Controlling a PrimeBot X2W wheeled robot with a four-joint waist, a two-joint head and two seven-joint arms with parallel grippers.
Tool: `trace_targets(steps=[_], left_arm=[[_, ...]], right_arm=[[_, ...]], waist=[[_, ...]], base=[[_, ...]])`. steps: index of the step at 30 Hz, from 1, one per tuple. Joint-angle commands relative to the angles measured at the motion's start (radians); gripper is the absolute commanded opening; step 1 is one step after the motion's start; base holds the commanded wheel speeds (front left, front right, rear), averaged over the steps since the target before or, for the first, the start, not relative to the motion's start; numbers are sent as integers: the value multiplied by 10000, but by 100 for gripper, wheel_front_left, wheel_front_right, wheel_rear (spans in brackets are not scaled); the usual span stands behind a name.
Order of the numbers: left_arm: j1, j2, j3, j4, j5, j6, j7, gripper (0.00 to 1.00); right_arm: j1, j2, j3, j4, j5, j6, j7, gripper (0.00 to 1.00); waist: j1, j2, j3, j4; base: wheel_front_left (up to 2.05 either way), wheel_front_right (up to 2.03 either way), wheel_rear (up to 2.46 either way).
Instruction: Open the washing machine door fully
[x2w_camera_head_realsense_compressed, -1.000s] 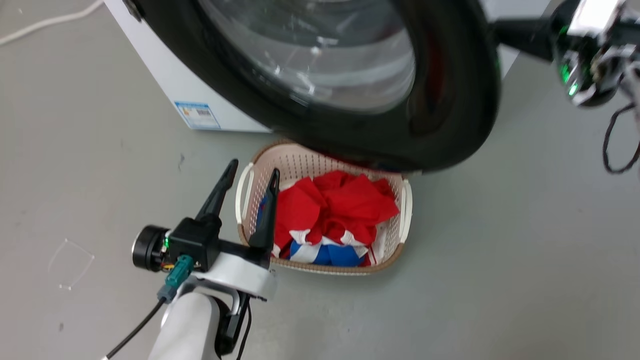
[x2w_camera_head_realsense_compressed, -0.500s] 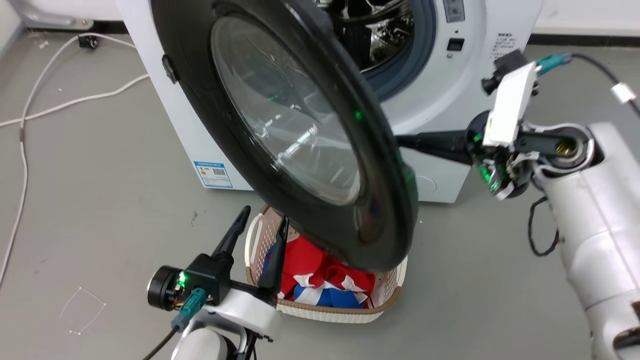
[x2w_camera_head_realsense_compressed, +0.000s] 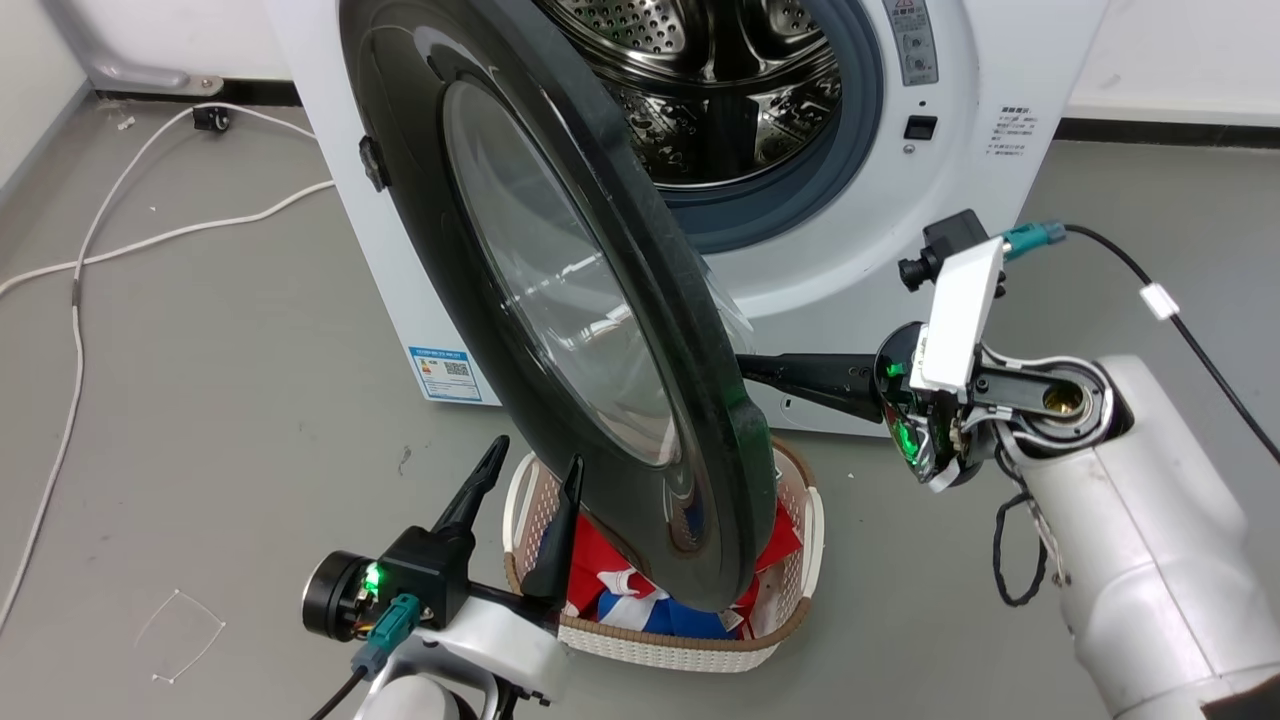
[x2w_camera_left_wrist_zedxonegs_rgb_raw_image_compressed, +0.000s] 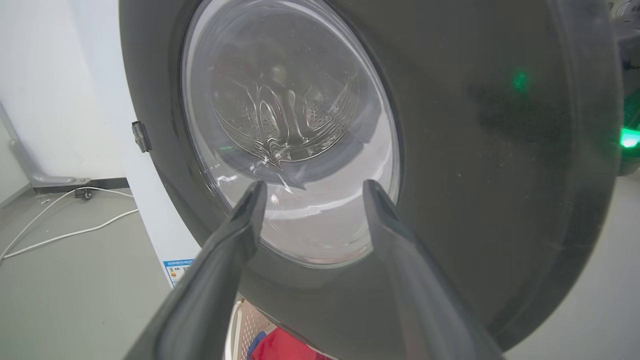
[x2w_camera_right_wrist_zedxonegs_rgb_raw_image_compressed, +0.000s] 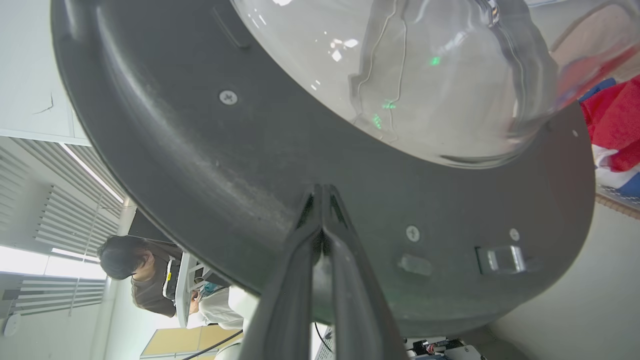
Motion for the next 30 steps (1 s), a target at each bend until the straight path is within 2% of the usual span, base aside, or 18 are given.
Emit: trace_targets(steps=[1,3,7,11,19,23,24,25,26,30], left_arm=[[113,52,-9,20,44,-4,-26,100],[152,62,-6,38,47,-3,-26,100],[218,51,-6,92,25,22,-26,100],[317,81,49,141,-4,59,-26,100],[436,142,193,209,-15,119,-26,100],[473,166,282,215,-19,182,-26,100],[479,169,302,212,-24,199,-26,100],[478,171,327,212,-30,210,-26,100],[475,178,356,212,-37,243,-26,100],[506,202,501,186,-69,361,-26,100]], right_arm=[[285,103,-63,-154,67,4,-179,0],[517,47,-184,-551,-182,4,-825,0],[1410,-84,-634,-1387,-749,3,-2838,0],[2349,-92,-1308,-2016,-852,3,-4481,0],[4705,-127,-2383,-3558,-779,4,-6317,0],[5932,-138,-2808,-4380,-1120,4,-7206,0],[6221,-82,-2927,-4579,-1146,4,-7430,5],[6476,-22,-3027,-4771,-1171,4,-7625,55],[6717,9,-3102,-4991,-1295,4,-7856,100],[7417,76,-3265,-5625,-2164,4,-8751,100]], waist=[[1,0,-44,-1],[1,0,-117,-27],[1,0,-280,-109],[1,0,-417,-249],[1,0,-596,-594],[1,0,-618,-732],[1,0,-621,-762],[1,0,-614,-787],[1,0,-605,-818],[1,0,-577,-932]], base=[[0,0,0],[0,0,0],[0,0,0],[0,0,0],[0,0,0],[0,0,0],[0,0,0],[0,0,0],[0,0,0],[0,0,0]])
